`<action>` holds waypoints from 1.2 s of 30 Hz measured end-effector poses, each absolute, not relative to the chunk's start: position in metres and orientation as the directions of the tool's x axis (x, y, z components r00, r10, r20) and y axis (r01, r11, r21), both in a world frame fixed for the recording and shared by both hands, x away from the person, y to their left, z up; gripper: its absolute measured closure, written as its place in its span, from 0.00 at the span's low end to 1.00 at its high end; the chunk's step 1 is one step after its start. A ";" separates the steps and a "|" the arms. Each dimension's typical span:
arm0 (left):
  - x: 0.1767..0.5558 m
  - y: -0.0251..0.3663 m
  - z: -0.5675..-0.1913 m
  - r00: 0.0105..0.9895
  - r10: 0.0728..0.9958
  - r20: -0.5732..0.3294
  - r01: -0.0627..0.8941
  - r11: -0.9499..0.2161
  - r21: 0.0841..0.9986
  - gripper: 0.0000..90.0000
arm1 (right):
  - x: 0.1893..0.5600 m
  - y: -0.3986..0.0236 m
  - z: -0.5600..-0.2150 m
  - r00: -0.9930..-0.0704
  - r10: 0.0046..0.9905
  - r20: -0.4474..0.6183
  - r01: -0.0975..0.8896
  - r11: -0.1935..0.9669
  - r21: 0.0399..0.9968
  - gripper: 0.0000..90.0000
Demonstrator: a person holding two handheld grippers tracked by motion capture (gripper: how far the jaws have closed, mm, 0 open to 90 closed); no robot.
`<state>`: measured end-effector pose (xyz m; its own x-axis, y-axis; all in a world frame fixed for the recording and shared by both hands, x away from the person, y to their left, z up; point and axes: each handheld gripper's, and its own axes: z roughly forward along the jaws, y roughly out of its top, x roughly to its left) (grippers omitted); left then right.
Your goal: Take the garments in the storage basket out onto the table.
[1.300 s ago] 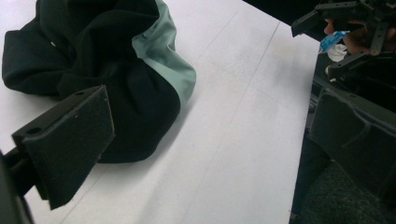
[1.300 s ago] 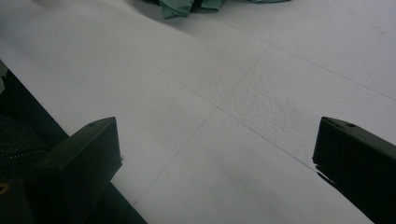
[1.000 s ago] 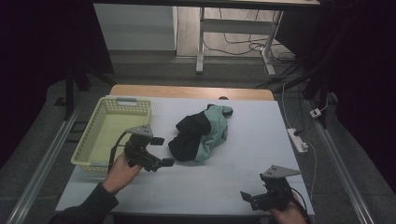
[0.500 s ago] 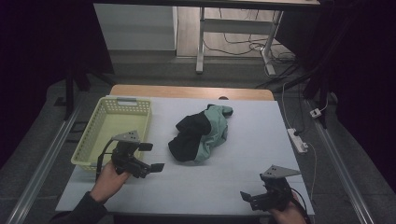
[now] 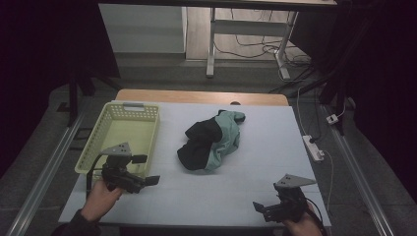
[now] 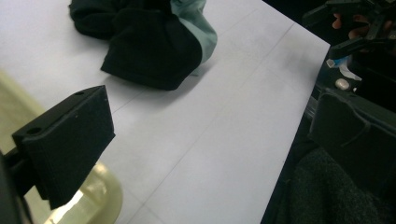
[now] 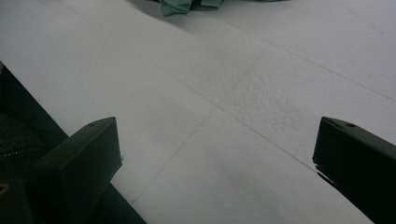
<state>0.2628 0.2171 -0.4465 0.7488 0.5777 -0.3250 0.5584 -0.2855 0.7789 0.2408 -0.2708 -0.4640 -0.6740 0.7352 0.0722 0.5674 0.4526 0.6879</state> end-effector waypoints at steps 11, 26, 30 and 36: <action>0.248 0.243 -0.454 0.708 0.611 -0.354 0.583 -0.223 0.782 0.00 | 0.241 -0.271 -0.464 -0.670 0.739 0.073 0.570 0.449 0.688 0.01; 0.219 0.282 -0.465 0.633 0.689 -0.353 0.610 -0.164 0.775 0.00 | 0.241 -0.271 -0.464 -0.664 0.744 0.074 0.575 0.444 0.687 0.01; 0.211 0.291 -0.468 0.614 0.705 -0.355 0.616 -0.147 0.774 0.00 | 0.241 -0.272 -0.464 -0.662 0.746 0.075 0.575 0.441 0.689 0.01; 0.202 0.301 -0.470 0.594 0.722 -0.354 0.618 -0.129 0.775 0.00 | 0.241 -0.271 -0.464 -0.661 0.747 0.071 0.576 0.443 0.687 0.01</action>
